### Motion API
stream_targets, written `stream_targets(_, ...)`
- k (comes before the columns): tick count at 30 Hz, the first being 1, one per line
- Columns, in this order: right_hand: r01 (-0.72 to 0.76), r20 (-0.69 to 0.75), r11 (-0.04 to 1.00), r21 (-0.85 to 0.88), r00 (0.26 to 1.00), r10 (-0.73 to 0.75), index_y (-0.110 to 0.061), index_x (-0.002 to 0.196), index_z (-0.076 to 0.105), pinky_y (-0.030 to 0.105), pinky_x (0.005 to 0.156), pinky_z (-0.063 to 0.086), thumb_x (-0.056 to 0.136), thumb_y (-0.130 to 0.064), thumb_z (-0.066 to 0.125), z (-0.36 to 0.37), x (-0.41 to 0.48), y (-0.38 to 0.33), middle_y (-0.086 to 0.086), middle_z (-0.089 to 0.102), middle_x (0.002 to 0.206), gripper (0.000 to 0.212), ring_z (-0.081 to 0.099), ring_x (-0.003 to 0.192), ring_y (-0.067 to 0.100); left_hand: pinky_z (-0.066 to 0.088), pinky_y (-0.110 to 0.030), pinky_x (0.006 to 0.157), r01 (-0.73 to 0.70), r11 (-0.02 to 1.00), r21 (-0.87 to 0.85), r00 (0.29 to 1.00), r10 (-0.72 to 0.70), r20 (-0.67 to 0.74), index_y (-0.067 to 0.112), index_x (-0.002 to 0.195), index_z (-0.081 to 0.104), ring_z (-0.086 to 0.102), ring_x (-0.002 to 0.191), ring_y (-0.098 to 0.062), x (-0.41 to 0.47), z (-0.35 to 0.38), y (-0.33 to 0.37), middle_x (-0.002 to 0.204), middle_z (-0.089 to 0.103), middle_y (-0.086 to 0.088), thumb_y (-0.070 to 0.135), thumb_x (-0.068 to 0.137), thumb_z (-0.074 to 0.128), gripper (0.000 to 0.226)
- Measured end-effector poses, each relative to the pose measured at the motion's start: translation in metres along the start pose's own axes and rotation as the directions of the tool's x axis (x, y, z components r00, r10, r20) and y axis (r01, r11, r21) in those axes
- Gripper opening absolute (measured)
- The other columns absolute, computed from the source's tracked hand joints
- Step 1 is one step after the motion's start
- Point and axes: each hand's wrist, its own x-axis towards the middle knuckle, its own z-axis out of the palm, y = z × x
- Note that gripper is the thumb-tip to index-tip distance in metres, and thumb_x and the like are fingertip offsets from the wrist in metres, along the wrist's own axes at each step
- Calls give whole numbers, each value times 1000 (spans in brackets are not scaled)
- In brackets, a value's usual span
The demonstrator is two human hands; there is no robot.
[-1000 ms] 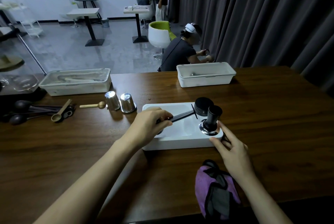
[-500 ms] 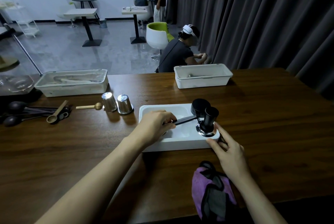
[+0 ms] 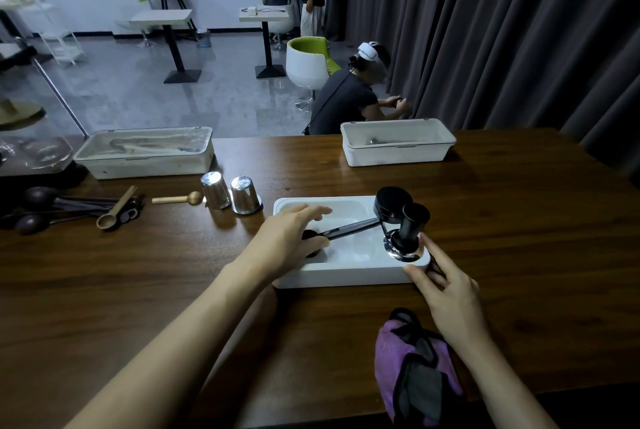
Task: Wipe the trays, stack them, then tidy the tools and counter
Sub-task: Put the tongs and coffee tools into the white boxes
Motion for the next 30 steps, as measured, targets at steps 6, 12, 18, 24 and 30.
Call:
stream_targets(6,2,-2,1000,5,1000,-2,-70,128,41,23,89,50,87,-37,71,1,-1,-2,-39,53,114,61,57,104,-11,52,-23,77,-13,989,-146,901,-52,-430,28,117,71,64,87,-4,-28,-28,-26,108,63,19,42,95,67,26)
stream_targets(12,-31,7,999,-35,999,31,-50,145,41,31,94,47,91,-35,68,2,-2,-6,-15,55,130,63,58,114,10,42,-13,75,174,969,-174,822,-240,-516,29,126,70,63,75,1,-40,-42,-70,129,62,15,32,90,76,37)
stream_targets(18,-69,3,998,8,998,69,-48,143,43,42,105,44,89,-27,70,5,0,-11,2,55,144,63,58,121,21,40,-22,81,298,914,-275,732,-404,-549,30,130,68,55,82,15,-41,-48,-97,146,51,11,36,88,77,43)
stream_targets(24,-75,14,997,8,997,75,-52,136,50,39,101,50,87,-24,74,11,5,-15,1,59,139,62,60,115,20,33,-21,95,369,900,-233,747,-436,-501,35,143,57,51,132,-9,-24,-61,-122,158,44,1,33,91,74,55)
stream_targets(30,-40,12,999,22,999,39,-55,131,50,28,95,52,87,-20,74,13,6,-18,-8,60,127,62,61,107,14,44,-27,99,339,923,-182,800,-384,-460,35,137,63,58,127,-10,-13,-62,-144,144,60,5,32,91,72,47)
